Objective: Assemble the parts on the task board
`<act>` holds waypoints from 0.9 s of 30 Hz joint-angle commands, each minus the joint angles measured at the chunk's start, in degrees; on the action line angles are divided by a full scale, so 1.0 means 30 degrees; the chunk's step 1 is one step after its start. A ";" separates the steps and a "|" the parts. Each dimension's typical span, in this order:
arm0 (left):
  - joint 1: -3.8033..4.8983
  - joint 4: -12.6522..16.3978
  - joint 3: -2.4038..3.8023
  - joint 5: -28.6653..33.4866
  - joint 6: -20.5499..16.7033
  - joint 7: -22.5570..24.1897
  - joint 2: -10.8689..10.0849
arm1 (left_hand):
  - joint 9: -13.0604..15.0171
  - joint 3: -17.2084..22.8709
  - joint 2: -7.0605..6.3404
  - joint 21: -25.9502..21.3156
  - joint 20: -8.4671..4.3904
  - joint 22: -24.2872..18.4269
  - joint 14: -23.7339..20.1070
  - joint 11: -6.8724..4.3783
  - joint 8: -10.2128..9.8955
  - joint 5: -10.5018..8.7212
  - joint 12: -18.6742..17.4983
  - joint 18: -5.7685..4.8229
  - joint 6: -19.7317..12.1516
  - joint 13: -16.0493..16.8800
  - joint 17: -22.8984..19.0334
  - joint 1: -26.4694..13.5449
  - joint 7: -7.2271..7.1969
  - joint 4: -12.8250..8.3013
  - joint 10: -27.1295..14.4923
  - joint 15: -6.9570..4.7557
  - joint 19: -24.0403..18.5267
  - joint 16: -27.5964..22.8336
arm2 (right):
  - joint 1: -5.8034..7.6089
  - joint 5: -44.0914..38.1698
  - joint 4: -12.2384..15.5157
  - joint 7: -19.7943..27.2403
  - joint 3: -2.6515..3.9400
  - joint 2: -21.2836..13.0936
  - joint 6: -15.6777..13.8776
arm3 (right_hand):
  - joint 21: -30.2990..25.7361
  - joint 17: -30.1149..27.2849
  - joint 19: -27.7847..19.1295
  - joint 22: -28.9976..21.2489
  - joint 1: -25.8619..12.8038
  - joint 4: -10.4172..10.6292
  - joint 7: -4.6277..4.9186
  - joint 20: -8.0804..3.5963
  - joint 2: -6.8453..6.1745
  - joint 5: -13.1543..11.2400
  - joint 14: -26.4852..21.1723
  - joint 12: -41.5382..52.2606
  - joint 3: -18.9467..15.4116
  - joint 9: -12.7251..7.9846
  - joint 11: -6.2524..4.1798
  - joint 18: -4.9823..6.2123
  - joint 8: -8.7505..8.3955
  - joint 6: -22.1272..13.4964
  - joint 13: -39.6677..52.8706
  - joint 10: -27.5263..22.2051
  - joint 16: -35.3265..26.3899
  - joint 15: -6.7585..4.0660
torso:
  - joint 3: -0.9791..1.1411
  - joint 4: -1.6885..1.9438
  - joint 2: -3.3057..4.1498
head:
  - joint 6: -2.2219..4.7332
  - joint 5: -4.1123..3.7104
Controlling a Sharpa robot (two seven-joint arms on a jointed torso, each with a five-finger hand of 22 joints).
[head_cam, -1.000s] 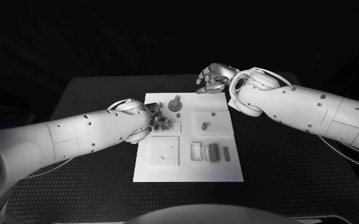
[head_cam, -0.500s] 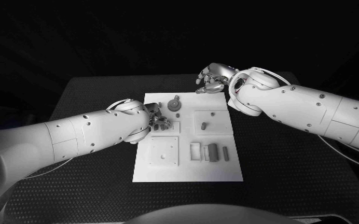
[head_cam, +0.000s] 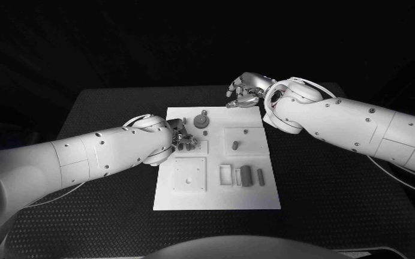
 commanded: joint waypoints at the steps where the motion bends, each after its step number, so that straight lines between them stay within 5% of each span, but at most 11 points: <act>1: -0.0004 0.0030 0.0005 0.0167 -0.0101 0.0209 0.0017 | -0.0034 -0.0003 -0.0148 -0.0111 -0.0104 0.0340 -0.0062 -0.0003 0.0082 -0.0083 0.0087 0.0255 -0.0124 -0.0020 -0.0042 0.0004 -0.0037 0.0128 -0.0083 -0.0022 -0.0011 0.0091 | 0.0001 -0.0033 0.0011 0.0102 0.0007 -0.0006 0.0136 | -0.0131 0.0001 -0.0141 0.0320 0.0013 0.0094 0.0125 -0.0058 0.0127 -0.0060 -0.0077 0.0084 -0.0050 -0.0026 -0.0018 0.0242 0.0096 -0.0071 -0.0018 -0.0173 0.0055 0.0013 | 0.0012 0.0005 0.0002 | 0.0013 0.0002; 15: -0.0004 0.0001 0.0006 0.0167 -0.0091 0.0260 -0.0080 | -0.0048 0.0058 -0.0060 -0.0110 -0.0104 0.0359 -0.0067 -0.0006 0.0114 -0.0107 0.0136 0.0266 -0.0136 -0.0057 -0.0064 0.0224 -0.0037 0.0066 -0.0097 -0.0026 0.0000 0.0123 | 0.0001 -0.0033 -0.0016 0.0104 0.0007 -0.0006 0.0142 | -0.0133 -0.0003 -0.0144 0.0319 0.0017 0.0099 0.0132 -0.0057 0.0129 -0.0059 -0.0081 0.0086 -0.0046 -0.0040 -0.0012 0.0242 0.0094 -0.0091 -0.0026 -0.0179 0.0053 0.0019 | 0.0005 0.0007 0.0004 | 0.0009 -0.0031; 27: 0.0076 0.0569 0.0111 0.2970 0.0317 0.1165 -0.1203 | -0.0225 0.0160 -0.0876 -0.0302 -0.0096 0.0301 -0.0261 0.0058 -0.0048 -0.0558 0.0166 0.0292 -0.0557 -0.0240 -0.0461 -0.0204 0.0074 0.0962 -0.0353 0.0009 -0.0094 -0.0041 | -0.0001 -0.0033 -0.0188 0.0132 0.0007 -0.0061 0.0120 | -0.0132 -0.0005 -0.0144 0.0319 0.0012 0.0104 0.0136 -0.0056 0.0122 -0.0060 -0.0083 0.0090 -0.0050 -0.0049 -0.0007 0.0242 0.0096 -0.0101 -0.0031 -0.0182 0.0054 0.0024 | -0.0009 0.0024 -0.0024 | 0.0169 -0.0097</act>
